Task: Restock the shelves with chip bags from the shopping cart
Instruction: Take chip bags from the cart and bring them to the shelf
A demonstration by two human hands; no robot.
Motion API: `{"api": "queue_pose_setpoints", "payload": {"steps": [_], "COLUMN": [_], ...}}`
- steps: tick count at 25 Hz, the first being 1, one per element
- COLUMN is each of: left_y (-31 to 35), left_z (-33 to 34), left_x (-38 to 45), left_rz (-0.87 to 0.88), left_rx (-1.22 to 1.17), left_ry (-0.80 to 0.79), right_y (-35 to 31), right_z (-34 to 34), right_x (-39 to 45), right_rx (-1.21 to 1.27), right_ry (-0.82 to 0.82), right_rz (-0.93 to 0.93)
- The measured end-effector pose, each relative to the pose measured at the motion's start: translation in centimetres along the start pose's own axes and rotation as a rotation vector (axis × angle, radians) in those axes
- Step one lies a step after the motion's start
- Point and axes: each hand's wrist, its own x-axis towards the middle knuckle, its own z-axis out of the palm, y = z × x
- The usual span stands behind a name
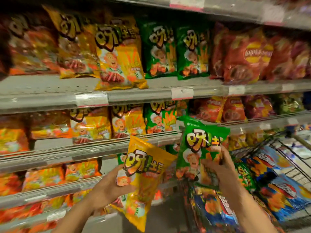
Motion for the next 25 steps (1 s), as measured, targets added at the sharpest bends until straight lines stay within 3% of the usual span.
{"api": "queue_pose_setpoints", "payload": {"steps": [2, 6, 11, 15, 22, 23, 25], "left_y": [-0.2, -1.1, -1.0, -1.4, -3.9, -4.2, -5.4], "left_z": [-0.1, 1.8, 7.8, 12.2, 15.4, 15.5, 15.4], "left_x": [0.1, 2.2, 5.9, 7.9, 7.3, 7.2, 7.2], "left_rz": [-0.008, -0.135, -0.264, -0.306, -0.335, -0.324, -0.299], "left_rx": [0.053, -0.061, -0.130, -0.203, -0.317, -0.323, -0.353], "left_ry": [-0.014, 0.004, 0.073, 0.170, 0.207, 0.226, 0.278], "right_y": [-2.2, -5.4, -5.4, -2.7, -1.8, -2.0, -1.8], "right_z": [-0.6, -0.9, 0.4, 2.6, 2.9, 2.6, 1.4], "right_x": [5.3, 16.4, 26.5, 29.1, 30.3, 29.9, 27.6], "right_rx": [-0.043, 0.015, 0.051, -0.043, -0.156, -0.228, -0.418], "right_ry": [-0.032, -0.081, -0.105, -0.328, -0.451, -0.418, -0.191], "right_rz": [-0.063, -0.056, -0.082, -0.108, -0.135, -0.179, -0.396]}}
